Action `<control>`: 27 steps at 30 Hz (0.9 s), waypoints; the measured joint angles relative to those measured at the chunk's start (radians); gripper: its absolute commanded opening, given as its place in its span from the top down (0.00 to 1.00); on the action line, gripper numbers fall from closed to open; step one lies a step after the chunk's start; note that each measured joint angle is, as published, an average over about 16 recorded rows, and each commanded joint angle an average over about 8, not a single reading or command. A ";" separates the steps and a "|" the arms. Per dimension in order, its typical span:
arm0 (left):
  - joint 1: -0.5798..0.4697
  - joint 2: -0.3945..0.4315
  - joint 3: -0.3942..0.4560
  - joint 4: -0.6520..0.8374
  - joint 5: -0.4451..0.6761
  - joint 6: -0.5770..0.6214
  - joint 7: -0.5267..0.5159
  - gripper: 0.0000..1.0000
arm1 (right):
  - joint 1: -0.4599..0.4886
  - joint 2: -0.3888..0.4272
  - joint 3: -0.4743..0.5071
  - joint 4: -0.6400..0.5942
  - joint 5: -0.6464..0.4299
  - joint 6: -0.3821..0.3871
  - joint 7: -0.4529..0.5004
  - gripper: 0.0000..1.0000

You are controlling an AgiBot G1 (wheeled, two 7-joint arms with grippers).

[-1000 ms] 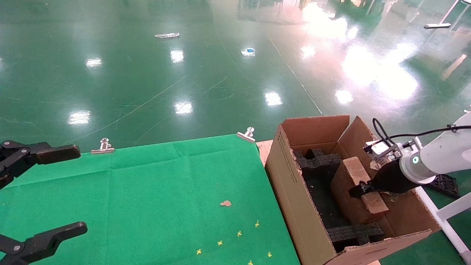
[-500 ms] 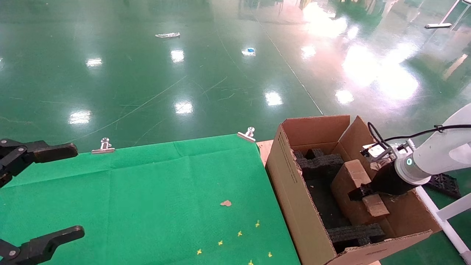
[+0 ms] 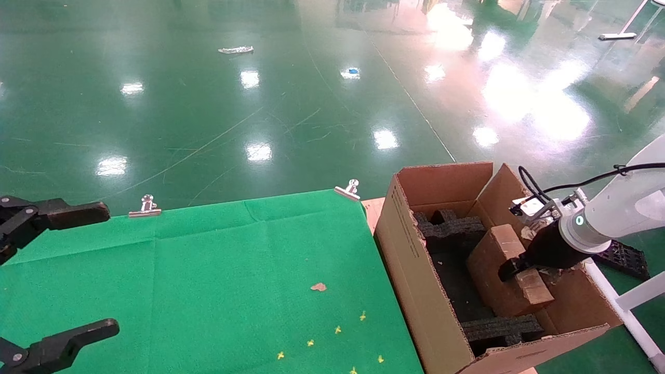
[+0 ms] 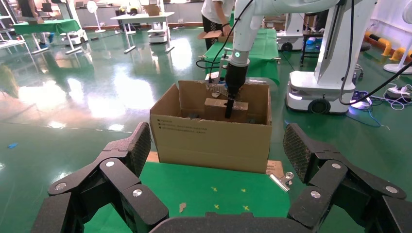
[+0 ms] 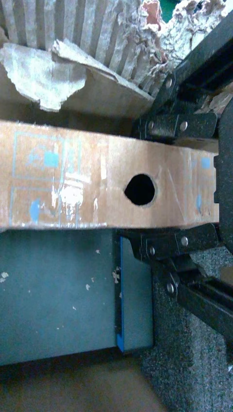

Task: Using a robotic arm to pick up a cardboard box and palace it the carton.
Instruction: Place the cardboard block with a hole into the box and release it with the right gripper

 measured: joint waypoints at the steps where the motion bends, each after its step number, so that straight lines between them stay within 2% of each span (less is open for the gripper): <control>1: 0.000 0.000 0.000 0.000 0.000 0.000 0.000 0.00 | 0.002 -0.002 0.000 -0.003 0.000 -0.001 -0.003 0.00; 9: 0.000 0.000 0.000 0.000 0.000 0.000 0.000 0.00 | 0.034 -0.008 0.005 -0.019 0.004 -0.008 -0.028 0.00; 14: 0.000 0.000 0.001 0.000 0.000 0.000 0.000 0.00 | 0.090 -0.003 0.012 -0.017 0.011 -0.019 -0.055 0.00; 19: 0.000 0.000 0.001 0.000 -0.001 0.000 0.000 0.00 | 0.192 0.013 0.025 0.004 0.021 -0.038 -0.096 0.00; 27: 0.000 0.000 0.001 0.000 -0.001 0.000 0.001 0.00 | 0.409 0.061 0.051 0.095 0.034 -0.079 -0.163 0.00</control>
